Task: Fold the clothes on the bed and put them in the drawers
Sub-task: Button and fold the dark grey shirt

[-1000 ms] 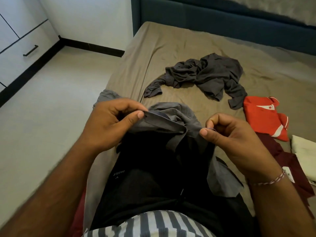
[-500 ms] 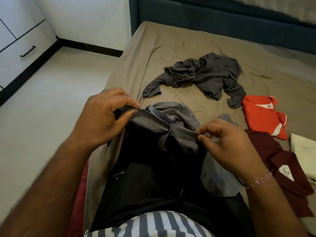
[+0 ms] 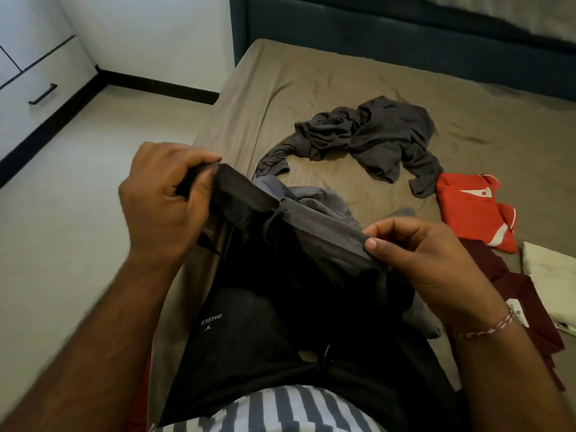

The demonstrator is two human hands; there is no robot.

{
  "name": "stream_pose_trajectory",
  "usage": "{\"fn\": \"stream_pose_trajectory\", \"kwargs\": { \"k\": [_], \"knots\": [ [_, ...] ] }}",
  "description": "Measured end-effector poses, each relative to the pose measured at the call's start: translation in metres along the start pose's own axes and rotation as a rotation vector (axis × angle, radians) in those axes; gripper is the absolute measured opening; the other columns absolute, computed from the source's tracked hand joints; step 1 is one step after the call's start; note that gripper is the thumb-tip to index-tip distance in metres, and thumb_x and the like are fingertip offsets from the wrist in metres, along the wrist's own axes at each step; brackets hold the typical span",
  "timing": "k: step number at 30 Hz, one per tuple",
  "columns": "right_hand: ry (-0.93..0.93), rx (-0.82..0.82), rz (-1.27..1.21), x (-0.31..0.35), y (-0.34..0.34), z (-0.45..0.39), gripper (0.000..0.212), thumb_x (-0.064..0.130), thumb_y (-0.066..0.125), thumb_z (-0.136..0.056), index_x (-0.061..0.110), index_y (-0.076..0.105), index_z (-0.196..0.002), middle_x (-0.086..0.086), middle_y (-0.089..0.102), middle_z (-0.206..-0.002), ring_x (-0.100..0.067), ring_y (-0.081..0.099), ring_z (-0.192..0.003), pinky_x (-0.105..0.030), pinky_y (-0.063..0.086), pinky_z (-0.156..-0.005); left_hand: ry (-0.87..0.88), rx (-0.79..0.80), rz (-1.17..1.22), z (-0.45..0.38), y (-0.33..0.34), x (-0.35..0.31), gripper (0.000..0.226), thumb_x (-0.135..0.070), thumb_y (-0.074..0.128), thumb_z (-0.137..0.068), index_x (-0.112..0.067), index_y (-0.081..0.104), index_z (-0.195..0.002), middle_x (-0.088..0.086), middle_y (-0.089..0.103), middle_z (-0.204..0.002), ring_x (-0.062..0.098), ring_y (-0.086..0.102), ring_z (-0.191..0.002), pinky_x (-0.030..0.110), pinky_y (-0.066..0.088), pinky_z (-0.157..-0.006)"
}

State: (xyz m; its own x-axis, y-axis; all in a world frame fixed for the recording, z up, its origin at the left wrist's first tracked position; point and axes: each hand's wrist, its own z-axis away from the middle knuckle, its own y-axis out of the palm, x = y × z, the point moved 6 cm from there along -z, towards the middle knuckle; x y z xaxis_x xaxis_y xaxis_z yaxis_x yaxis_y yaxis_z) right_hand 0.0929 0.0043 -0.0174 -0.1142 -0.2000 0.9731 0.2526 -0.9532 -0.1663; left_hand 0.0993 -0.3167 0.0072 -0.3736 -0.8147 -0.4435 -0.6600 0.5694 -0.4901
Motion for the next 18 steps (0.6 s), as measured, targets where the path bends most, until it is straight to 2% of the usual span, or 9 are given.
{"fn": "stream_pose_trajectory", "kwargs": {
  "k": [3,6,8,11,18],
  "knots": [
    [-0.003,0.002,-0.079,0.005,0.001,0.006,0.017,0.013,0.071,-0.079,0.004,0.075,-0.092,-0.004,0.076,-0.082,-0.011,0.070,-0.077,-0.017,0.056,-0.067,-0.017,-0.115,0.162,0.000,-0.003,-0.003,0.012,-0.015,0.069,-0.102,-0.008,0.073,-0.110,0.000,0.069,-0.107,0.020,0.067,-0.101,0.033,0.054,-0.090],
    [-0.010,0.003,-0.201,0.020,0.004,0.013,0.015,0.012,0.072,-0.076,0.006,0.076,-0.089,-0.011,0.075,-0.086,-0.020,0.071,-0.081,-0.023,0.059,-0.073,0.033,-0.132,0.334,-0.003,-0.003,-0.022,0.012,-0.009,0.069,-0.101,-0.013,0.071,-0.112,0.001,0.071,-0.106,0.022,0.069,-0.100,0.037,0.055,-0.089],
    [-0.024,0.015,-0.259,0.032,0.006,0.017,0.014,0.017,0.074,-0.072,0.012,0.078,-0.084,-0.012,0.074,-0.086,-0.021,0.070,-0.080,-0.025,0.058,-0.073,0.095,-0.071,0.417,-0.005,0.000,-0.041,0.012,-0.008,0.071,-0.100,-0.011,0.070,-0.112,0.002,0.071,-0.105,0.027,0.070,-0.097,0.041,0.056,-0.085],
    [-0.059,-0.001,-0.309,0.050,0.008,0.022,0.021,0.022,0.075,-0.068,0.011,0.074,-0.086,-0.010,0.072,-0.085,-0.020,0.067,-0.080,-0.025,0.056,-0.073,0.181,0.033,0.534,-0.005,0.007,-0.075,0.011,-0.007,0.074,-0.096,-0.008,0.070,-0.106,0.006,0.072,-0.102,0.031,0.071,-0.093,0.048,0.056,-0.078],
    [-0.084,-0.022,-0.308,0.062,0.017,0.029,0.019,0.023,0.075,-0.066,0.015,0.079,-0.082,-0.010,0.075,-0.084,-0.020,0.070,-0.080,-0.024,0.058,-0.074,0.325,0.206,0.586,0.005,0.022,-0.125,0.007,-0.005,0.076,-0.091,0.001,0.077,-0.095,0.009,0.075,-0.097,0.028,0.070,-0.085,0.044,0.053,-0.073]
  ]
}}
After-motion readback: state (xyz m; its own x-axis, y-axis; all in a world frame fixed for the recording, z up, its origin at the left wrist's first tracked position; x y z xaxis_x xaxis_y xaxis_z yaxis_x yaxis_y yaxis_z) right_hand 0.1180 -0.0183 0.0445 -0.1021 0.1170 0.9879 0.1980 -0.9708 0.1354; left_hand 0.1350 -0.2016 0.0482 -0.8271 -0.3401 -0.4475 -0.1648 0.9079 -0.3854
